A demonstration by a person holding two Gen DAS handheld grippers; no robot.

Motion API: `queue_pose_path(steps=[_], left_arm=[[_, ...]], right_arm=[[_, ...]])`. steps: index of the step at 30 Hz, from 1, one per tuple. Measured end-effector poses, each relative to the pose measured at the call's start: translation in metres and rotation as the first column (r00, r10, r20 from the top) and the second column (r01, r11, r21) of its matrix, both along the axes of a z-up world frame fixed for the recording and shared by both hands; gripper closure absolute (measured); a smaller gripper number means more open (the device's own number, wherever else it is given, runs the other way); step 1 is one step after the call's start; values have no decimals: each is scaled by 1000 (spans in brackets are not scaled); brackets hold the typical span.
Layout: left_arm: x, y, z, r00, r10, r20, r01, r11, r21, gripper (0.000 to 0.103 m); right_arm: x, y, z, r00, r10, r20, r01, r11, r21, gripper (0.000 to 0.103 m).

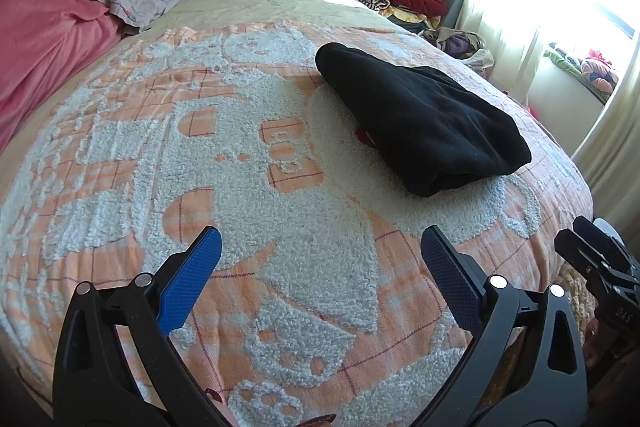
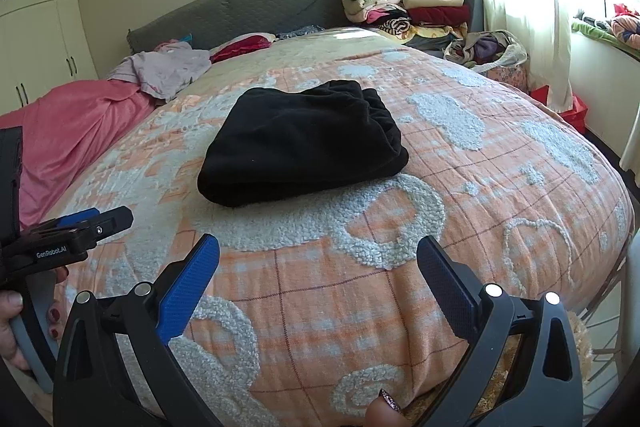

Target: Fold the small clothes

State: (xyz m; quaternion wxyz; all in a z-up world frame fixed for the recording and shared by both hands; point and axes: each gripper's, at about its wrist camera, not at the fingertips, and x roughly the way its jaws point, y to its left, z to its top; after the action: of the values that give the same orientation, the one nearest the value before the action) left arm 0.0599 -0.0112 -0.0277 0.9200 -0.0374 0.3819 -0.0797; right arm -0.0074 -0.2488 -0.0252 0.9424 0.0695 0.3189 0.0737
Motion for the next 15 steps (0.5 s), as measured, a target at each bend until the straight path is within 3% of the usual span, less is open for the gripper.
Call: queue_pose_path(steps=[15], left_arm=[[-1,1,1,1000,1,2,-1,1000,11,9]], right_arm=[[1,0,3,1000,-14,-2,14,1000,-4,5]])
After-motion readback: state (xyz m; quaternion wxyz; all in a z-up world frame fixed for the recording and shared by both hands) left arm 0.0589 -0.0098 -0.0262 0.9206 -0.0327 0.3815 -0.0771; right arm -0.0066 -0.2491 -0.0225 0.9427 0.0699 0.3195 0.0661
